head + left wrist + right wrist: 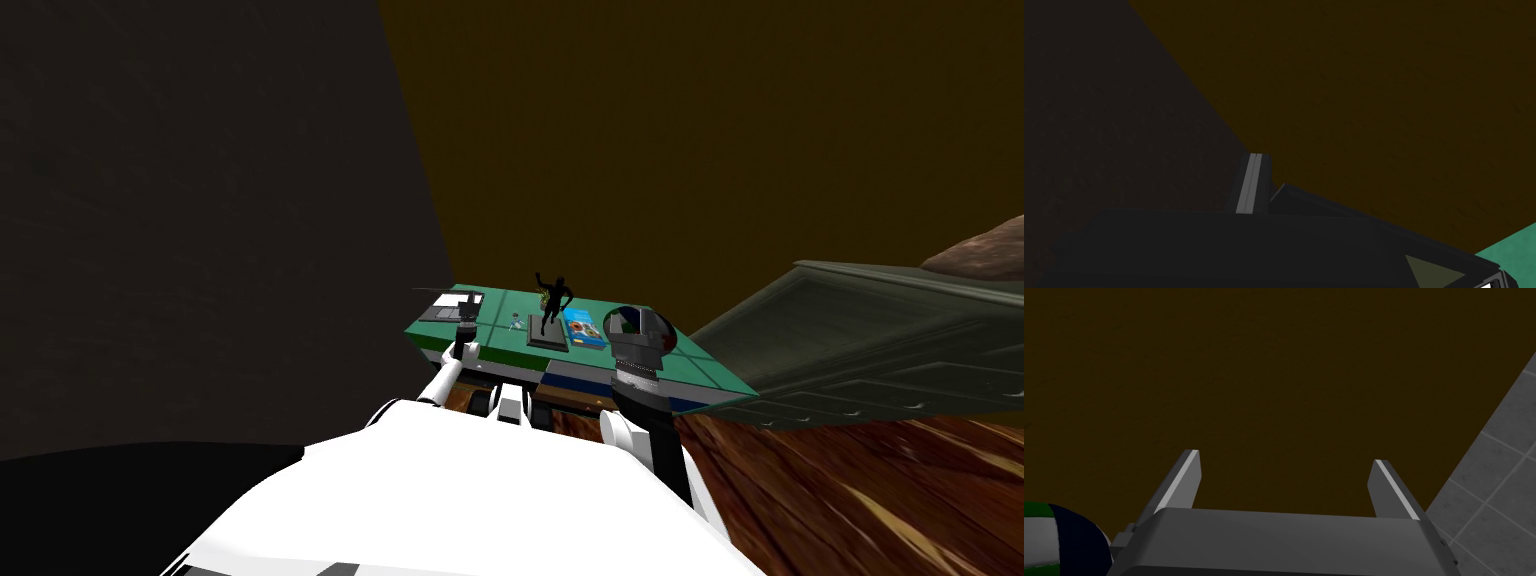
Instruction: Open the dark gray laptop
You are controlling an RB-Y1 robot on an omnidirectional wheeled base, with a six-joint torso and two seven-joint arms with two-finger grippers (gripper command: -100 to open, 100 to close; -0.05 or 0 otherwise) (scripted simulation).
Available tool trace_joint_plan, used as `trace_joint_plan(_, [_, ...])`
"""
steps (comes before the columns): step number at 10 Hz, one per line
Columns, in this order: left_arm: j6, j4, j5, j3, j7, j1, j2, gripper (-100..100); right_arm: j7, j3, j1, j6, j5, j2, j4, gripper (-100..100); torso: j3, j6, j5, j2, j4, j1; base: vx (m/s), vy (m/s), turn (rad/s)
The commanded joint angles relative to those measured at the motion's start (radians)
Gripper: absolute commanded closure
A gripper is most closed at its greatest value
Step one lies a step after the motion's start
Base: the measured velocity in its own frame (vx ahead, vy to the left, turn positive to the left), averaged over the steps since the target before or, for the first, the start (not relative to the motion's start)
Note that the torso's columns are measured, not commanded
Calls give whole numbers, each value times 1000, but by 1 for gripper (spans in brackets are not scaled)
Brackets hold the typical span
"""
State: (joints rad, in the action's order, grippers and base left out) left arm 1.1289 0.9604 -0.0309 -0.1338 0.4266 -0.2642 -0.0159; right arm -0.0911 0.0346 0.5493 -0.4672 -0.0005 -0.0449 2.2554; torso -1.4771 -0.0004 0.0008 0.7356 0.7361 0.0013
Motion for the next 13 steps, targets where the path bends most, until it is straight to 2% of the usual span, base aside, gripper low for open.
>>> trace_joint_plan(1, [12, -1, 0, 0, 1, 2, 0, 100, 0, 0, 0, 0, 0, 0, 0, 0, 0, 0, 0, 0, 0, 0, 0, 0, 0])
trace_joint_plan(6, [12, -1, 0, 0, 1, 2, 0, 100, 0, 0, 0, 0, 0, 0, 0, 0, 0, 0, 0, 0, 0, 0, 0, 0, 0])
trace_joint_plan(7, [-21, 7, -3, -1, -4, -27, -2, -100, 0, 0, 0, 0, 0, 0, 0, 0, 0, 0, 0, 0, 0, 0, -38, 0, 33])
trace_joint_plan(13, [-122, 28, -14, -6, -19, -111, -8, -100, 0, 0, 0, 0, 0, 0, 0, 0, 1, 0, -1, 2, 2, -2, -50, 3, 24])
